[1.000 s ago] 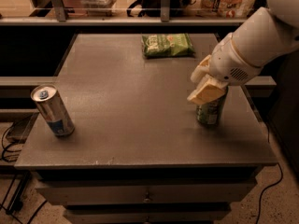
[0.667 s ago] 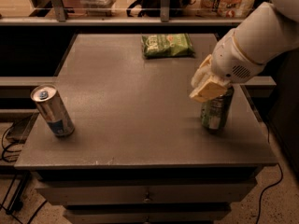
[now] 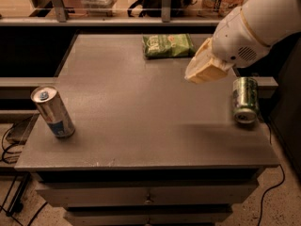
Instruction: Move green can near redbull can
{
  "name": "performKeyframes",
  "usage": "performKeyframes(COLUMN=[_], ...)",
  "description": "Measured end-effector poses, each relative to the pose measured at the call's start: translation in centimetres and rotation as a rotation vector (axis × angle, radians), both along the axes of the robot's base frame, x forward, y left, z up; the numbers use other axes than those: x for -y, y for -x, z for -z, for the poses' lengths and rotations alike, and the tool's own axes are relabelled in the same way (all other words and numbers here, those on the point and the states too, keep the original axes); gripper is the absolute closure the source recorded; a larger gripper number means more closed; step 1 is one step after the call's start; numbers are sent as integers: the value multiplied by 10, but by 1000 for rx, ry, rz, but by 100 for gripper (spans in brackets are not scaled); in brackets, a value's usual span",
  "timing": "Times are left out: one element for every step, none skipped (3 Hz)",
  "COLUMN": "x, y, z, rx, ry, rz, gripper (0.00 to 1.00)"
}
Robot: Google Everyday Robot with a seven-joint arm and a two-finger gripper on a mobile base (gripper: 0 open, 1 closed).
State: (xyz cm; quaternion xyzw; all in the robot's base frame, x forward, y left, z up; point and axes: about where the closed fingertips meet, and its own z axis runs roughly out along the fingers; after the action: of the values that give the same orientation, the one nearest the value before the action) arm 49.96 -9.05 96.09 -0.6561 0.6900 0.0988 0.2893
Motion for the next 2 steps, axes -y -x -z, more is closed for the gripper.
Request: performKeyframes(x=[-10,-11], y=[1,1], z=[-23,-25], rx=[22,25], ry=[-56,-56], rz=[-38,-40], gripper=[82,58])
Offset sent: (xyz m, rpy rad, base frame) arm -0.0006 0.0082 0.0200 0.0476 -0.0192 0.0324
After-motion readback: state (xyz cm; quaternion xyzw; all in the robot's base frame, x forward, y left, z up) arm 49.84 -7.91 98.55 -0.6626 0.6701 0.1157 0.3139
